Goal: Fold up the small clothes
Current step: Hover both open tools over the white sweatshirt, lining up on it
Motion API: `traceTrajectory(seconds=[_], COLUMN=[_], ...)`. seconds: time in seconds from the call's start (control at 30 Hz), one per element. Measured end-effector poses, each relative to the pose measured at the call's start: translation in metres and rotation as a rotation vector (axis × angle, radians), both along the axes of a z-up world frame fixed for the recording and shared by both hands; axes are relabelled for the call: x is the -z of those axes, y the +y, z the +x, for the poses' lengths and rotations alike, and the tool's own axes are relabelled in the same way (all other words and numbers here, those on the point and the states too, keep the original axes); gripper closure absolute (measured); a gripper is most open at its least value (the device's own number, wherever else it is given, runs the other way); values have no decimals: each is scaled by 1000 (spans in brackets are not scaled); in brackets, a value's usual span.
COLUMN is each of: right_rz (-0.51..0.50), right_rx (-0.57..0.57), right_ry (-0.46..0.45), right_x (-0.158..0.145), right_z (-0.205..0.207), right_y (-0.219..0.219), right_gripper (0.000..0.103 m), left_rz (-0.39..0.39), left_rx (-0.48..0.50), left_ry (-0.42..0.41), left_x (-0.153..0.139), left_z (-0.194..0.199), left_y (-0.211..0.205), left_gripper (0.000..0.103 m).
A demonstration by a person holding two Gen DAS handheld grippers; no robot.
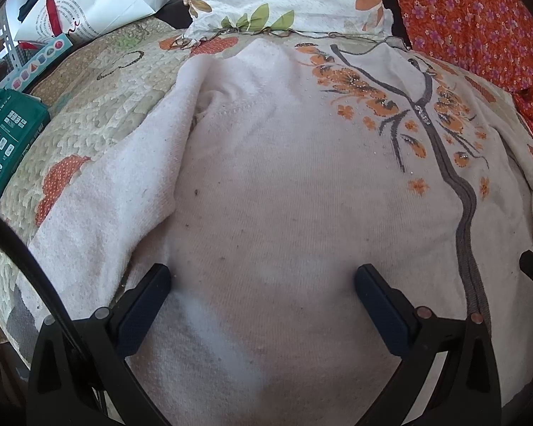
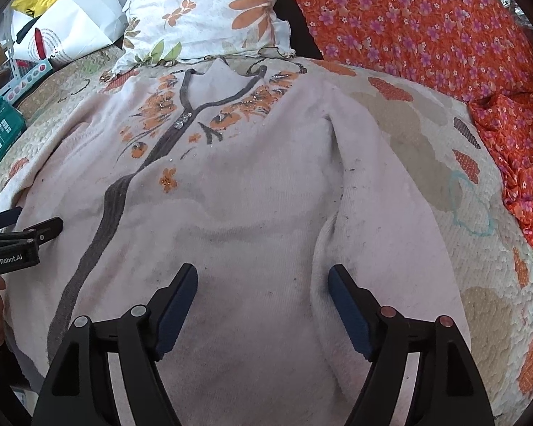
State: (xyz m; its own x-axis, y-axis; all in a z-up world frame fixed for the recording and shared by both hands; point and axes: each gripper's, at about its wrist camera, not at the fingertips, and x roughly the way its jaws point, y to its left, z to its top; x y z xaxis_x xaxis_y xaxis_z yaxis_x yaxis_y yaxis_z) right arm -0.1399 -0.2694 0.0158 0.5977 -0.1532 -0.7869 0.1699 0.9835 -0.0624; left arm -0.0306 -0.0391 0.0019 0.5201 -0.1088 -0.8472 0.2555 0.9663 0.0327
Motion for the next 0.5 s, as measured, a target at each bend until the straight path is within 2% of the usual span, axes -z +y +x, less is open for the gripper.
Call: traceTrajectory(seconds=[0.1, 0.2, 0.37, 0.5], right_rz=[-17, -42, -57, -71], right_rx=[-3, 2, 15, 20], right_ry=[-3, -7, -6, -15], right_x=[-1, -4, -6, -10], right_z=[0, 0, -1, -4], right_y=[2, 2, 1, -2], right_gripper=[23, 23, 23, 23], left_rz=[-41, -88, -98, -117], left_rx=[3, 9, 30, 34], left_ry=[26, -9, -83, -95], left_x=[-7, -18, -35, -40], left_z=[0, -5, -13, -15], left_y=[2, 2, -6, -11], left_gripper=[0, 0, 0, 0])
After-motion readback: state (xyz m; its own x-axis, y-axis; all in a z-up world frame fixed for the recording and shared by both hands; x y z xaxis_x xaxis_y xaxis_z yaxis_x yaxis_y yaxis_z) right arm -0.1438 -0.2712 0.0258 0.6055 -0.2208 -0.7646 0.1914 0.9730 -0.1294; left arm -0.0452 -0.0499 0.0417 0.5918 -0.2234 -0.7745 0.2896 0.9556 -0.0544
